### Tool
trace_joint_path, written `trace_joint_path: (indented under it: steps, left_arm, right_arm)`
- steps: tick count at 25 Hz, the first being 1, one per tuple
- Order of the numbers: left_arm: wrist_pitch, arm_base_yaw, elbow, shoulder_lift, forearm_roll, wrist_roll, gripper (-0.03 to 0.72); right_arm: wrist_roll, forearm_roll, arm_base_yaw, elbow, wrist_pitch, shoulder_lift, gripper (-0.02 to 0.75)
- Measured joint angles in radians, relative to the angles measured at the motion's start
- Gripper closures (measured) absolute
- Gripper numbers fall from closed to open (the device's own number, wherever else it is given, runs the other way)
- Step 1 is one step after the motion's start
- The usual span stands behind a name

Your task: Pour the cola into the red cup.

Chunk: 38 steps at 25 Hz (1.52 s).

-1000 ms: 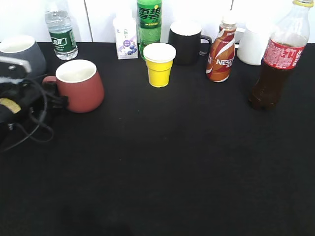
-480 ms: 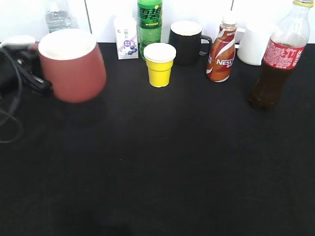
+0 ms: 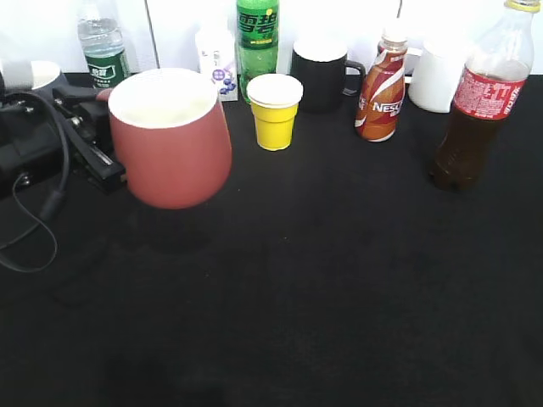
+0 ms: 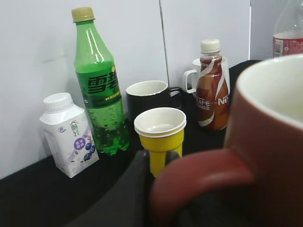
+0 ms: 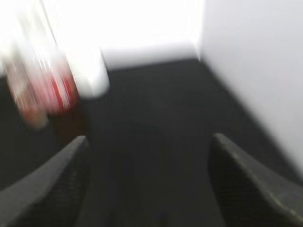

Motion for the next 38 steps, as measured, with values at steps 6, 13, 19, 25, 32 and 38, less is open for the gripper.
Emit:
trace_joint_path:
  steps: [6,13,19,25,32,38]
  left_arm:
    - [-0.001,-0.001,0.0,0.0,-0.032,-0.007,0.623]
    - [0.002,-0.002,0.0,0.007,-0.043,-0.009,0.623]
    - [0.003,-0.002,0.0,0.007,-0.044,-0.009,0.624]
    - [0.003,-0.002,0.0,0.007,-0.044,-0.009,0.624]
    - [0.003,-0.002,0.0,0.007,-0.044,-0.009,0.624]
    - [0.006,-0.002,0.0,0.007,-0.044,-0.009,0.624]
  right_arm:
    - [-0.005,-0.037,0.0,0.174,-0.713,0.406,0.153]
    - [0.038,-0.257,0.0,0.296,-1.197,0.852,0.153]
    - [0.097,-0.244,0.0,0.27,-1.47,1.2,0.153]
    - [0.155,-0.38,0.0,0.065,-1.471,1.424,0.078]
    - [0.158,-0.44,0.0,-0.112,-1.54,1.647,0.078]
    - [0.158,-0.455,0.034,-0.203,-1.595,1.725,0.143]
